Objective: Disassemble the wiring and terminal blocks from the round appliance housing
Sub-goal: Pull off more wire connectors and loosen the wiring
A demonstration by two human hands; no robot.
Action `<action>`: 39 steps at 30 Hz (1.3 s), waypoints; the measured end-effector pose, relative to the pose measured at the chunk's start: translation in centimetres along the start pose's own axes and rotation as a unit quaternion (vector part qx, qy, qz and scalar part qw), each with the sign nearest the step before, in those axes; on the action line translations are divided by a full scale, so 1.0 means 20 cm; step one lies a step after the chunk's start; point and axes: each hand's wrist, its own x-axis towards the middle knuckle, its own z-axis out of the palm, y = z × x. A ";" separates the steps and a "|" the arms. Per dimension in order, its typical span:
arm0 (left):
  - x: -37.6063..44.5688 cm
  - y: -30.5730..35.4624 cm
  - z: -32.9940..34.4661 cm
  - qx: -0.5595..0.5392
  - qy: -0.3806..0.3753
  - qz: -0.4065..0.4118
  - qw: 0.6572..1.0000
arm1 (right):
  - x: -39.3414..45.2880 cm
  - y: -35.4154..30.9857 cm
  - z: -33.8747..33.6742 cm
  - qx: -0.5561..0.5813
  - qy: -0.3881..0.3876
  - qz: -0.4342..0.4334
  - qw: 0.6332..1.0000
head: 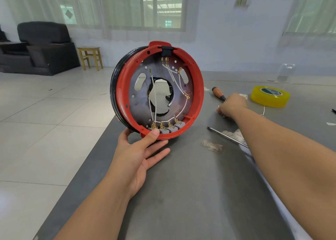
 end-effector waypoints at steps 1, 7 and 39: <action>0.00 0.00 0.00 0.001 0.000 0.000 1.000 | 0.01 0.01 0.00 0.001 -0.003 -0.002 1.000; -0.01 0.01 0.01 0.005 0.004 -0.001 1.000 | 0.00 0.09 -0.13 -0.055 0.035 -0.060 0.996; -0.01 0.01 0.01 0.007 -0.004 0.004 1.000 | -0.13 0.20 -0.02 -0.206 -0.061 -0.233 0.948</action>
